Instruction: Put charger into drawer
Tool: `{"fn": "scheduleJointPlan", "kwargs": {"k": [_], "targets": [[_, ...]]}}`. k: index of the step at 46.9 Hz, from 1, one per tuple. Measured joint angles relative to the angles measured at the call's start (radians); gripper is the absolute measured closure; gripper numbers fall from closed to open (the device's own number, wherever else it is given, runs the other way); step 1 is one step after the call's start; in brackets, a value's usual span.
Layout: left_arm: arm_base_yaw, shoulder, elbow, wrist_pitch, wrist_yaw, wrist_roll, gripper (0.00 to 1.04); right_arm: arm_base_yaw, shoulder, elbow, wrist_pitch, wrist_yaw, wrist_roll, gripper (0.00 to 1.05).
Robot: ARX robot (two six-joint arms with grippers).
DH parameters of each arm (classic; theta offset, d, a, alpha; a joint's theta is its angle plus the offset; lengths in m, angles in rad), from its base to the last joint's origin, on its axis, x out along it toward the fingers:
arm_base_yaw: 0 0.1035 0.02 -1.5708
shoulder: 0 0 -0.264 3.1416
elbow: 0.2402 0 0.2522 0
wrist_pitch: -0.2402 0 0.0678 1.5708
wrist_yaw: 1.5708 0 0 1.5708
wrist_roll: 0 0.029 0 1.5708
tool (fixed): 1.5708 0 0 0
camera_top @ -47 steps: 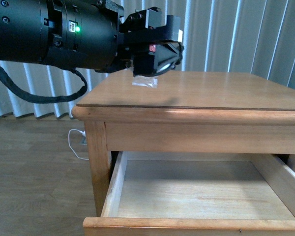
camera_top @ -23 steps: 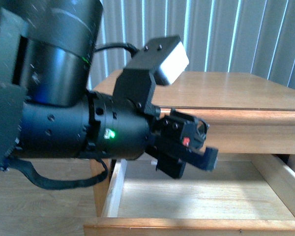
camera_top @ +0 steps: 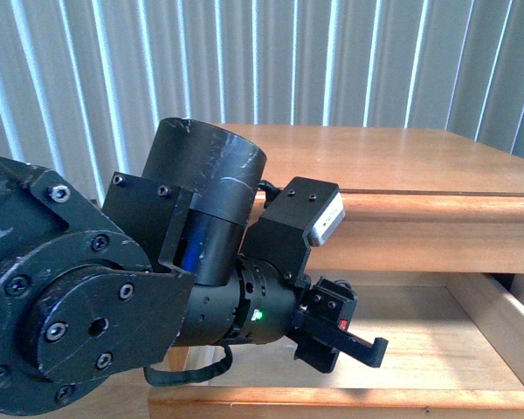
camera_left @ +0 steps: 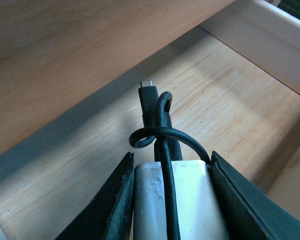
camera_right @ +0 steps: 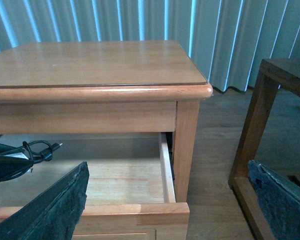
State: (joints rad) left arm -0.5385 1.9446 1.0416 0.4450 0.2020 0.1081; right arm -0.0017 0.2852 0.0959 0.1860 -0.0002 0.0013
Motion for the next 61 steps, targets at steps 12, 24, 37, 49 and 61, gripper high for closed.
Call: {"fn": "scheduleJointPlan", "kwargs": {"k": [12,24,37,49,61], "targets": [[-0.013,0.014,0.029,-0.016,-0.021,0.001,0.46,0.0,0.0,0.0,0.0,0.0,0.0,0.09],[-0.01,0.003,0.023,0.013,-0.1,0.002,0.05,0.0,0.0,0.0,0.0,0.0,0.0,0.09],[0.026,-0.161,-0.065,0.058,-0.16,0.008,0.06,0.0,0.0,0.0,0.0,0.0,0.0,0.09],[0.121,-0.411,-0.233,0.09,-0.211,0.01,0.06,0.0,0.0,0.0,0.0,0.0,0.0,0.09],[0.267,-0.748,-0.465,0.081,-0.288,-0.031,0.06,0.0,0.0,0.0,0.0,0.0,0.0,0.09]]}}
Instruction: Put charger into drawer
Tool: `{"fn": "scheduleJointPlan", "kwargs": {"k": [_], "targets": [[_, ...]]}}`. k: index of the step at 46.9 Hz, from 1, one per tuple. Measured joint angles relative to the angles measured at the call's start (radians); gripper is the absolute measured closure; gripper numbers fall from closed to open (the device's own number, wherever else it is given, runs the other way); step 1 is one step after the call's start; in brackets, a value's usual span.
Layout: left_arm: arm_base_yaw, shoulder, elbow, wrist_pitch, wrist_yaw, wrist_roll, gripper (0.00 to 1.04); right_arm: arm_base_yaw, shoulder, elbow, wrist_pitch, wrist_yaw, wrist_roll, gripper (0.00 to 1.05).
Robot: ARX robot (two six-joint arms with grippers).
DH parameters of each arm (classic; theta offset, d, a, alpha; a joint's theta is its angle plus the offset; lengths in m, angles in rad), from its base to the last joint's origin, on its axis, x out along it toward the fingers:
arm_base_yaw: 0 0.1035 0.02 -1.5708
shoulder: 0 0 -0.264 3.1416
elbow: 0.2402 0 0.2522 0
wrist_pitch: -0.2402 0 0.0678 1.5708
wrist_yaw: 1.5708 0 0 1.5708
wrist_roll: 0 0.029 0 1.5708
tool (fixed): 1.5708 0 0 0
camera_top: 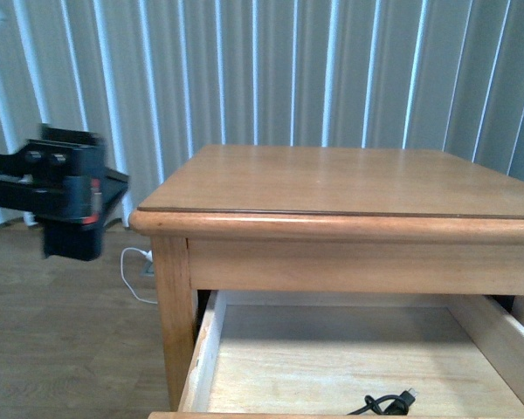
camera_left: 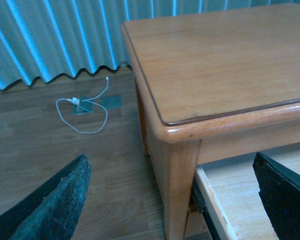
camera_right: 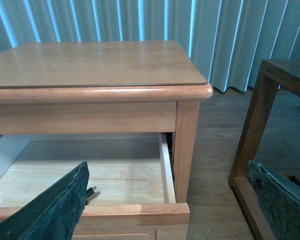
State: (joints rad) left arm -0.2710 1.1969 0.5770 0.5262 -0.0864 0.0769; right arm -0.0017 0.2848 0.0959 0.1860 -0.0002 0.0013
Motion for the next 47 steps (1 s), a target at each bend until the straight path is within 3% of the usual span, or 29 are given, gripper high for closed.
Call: {"fn": "scheduleJointPlan", "kwargs": {"k": [12,20,31,36,47], "targets": [[0.145,-0.371,-0.217,-0.149,-0.051,-0.071,0.06,0.0,0.0,0.0,0.0,0.0,0.0,0.09],[0.232,-0.478,-0.301,-0.185,-0.069,-0.117,0.06,0.0,0.0,0.0,0.0,0.0,0.0,0.09],[0.253,-0.496,-0.319,-0.182,-0.059,-0.133,0.07,0.0,0.0,0.0,0.0,0.0,0.0,0.09],[0.267,-0.516,-0.375,-0.063,0.068,-0.105,0.24,0.0,0.0,0.0,0.0,0.0,0.0,0.09],[0.269,-0.608,-0.452,-0.066,0.086,-0.089,0.63,0.0,0.0,0.0,0.0,0.0,0.0,0.09]]}}
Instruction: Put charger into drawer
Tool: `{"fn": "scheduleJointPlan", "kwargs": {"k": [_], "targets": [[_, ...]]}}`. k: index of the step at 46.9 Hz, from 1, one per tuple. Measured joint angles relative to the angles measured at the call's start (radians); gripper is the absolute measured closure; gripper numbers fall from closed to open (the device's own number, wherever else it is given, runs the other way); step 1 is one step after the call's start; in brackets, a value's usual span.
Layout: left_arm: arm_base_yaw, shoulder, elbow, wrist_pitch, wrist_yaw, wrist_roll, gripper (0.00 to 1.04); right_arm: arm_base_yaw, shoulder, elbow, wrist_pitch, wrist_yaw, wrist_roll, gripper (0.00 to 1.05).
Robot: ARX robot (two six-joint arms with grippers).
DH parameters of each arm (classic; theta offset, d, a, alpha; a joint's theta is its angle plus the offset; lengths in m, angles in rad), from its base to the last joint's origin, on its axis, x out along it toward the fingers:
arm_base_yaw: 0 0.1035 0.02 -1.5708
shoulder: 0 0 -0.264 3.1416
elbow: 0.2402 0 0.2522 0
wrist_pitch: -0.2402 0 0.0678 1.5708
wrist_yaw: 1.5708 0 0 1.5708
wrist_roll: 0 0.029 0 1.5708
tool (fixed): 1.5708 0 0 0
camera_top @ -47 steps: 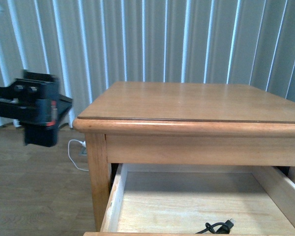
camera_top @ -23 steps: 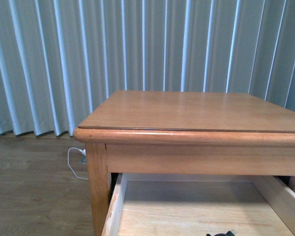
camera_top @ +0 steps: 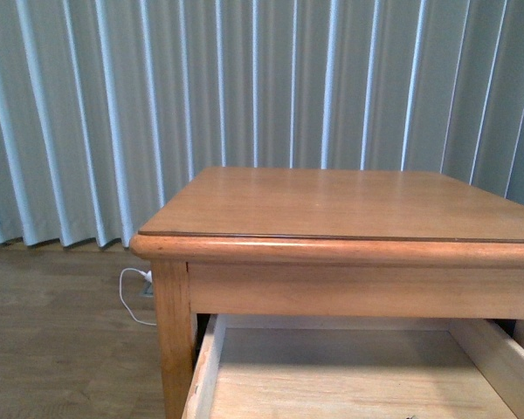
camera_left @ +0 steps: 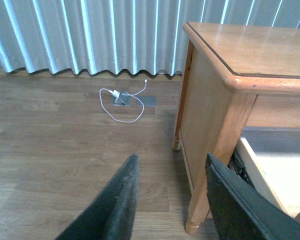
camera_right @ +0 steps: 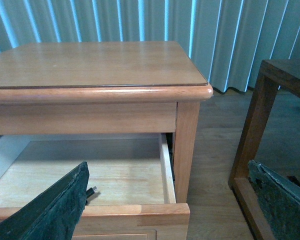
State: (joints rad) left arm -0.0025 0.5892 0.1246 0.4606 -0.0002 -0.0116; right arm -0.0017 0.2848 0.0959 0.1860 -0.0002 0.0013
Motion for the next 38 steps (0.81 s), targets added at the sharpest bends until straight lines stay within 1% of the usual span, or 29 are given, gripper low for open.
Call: {"fn": "scheduleJointPlan", "kwargs": {"k": [3,7,9,22,28,38], "targets": [[0.0,-0.035,-0.019,-0.014,0.0,0.002,0.77,0.0,0.0,0.0,0.0,0.0,0.0,0.09],[0.0,-0.07,-0.036,-0.033,0.0,0.003,0.91,0.0,0.0,0.0,0.0,0.0,0.0,0.09],[0.0,-0.091,-0.045,-0.045,0.0,0.003,1.0,0.0,0.0,0.0,0.0,0.0,0.0,0.09],[0.0,-0.23,-0.088,-0.14,0.0,0.006,1.01,0.0,0.0,0.0,0.0,0.0,0.0,0.09],[0.0,-0.257,-0.102,-0.13,0.0,0.007,1.01,0.0,0.0,0.0,0.0,0.0,0.0,0.09],[0.0,-0.329,-0.102,-0.196,0.0,0.007,1.01,0.0,0.0,0.0,0.0,0.0,0.0,0.09]]}}
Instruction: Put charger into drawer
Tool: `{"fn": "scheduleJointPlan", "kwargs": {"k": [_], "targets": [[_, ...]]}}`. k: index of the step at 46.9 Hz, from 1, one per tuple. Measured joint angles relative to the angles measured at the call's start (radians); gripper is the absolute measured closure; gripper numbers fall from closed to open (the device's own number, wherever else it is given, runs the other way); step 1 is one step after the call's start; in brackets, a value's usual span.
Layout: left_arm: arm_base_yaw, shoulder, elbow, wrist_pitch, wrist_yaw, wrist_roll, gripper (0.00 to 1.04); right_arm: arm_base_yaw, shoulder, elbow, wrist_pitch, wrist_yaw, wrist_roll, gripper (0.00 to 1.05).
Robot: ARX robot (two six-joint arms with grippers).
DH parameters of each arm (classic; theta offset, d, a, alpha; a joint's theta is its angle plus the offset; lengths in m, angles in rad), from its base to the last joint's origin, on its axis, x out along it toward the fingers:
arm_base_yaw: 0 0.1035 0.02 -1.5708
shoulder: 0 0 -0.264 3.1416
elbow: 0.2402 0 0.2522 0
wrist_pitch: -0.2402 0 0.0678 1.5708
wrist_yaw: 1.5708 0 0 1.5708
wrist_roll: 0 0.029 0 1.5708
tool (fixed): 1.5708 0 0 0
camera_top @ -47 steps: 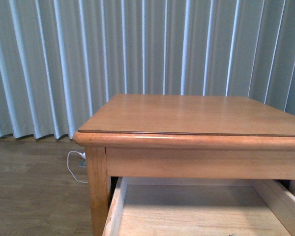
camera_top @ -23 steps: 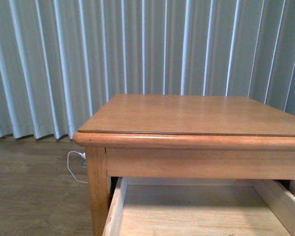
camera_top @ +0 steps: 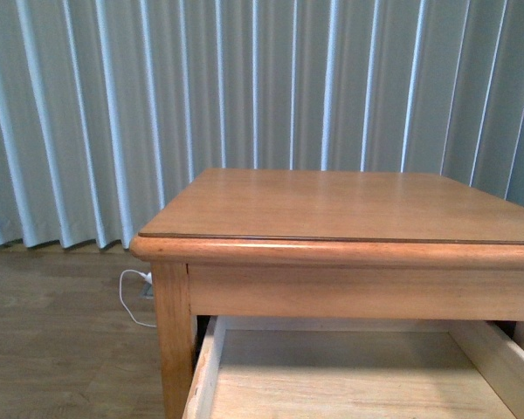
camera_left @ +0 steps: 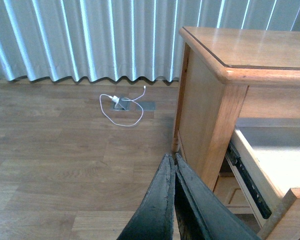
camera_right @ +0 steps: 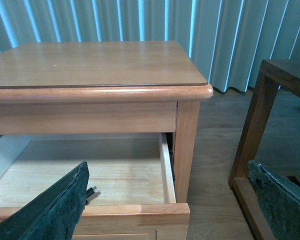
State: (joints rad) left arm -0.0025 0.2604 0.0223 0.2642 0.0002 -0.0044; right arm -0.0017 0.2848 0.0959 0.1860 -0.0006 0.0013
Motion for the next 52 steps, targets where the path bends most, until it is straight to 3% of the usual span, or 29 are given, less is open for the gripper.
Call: {"fn": "scheduleJointPlan", "kwargs": {"k": [16,22,49,52], "targets": [[0.0,-0.091,0.0,-0.092,0.0,0.0,1.01,0.0,0.0,0.0,0.0,0.0,0.0,0.09],[0.0,-0.228,0.0,-0.252,0.0,0.0,1.01,0.0,0.0,0.0,0.0,0.001,0.0,0.09],[0.0,-0.256,0.0,-0.264,0.0,0.0,1.01,0.0,0.0,0.0,0.0,0.0,0.0,0.09],[0.0,-0.256,0.0,-0.264,0.0,0.0,0.86,0.0,0.0,0.0,0.0,0.0,0.0,0.09]]}}
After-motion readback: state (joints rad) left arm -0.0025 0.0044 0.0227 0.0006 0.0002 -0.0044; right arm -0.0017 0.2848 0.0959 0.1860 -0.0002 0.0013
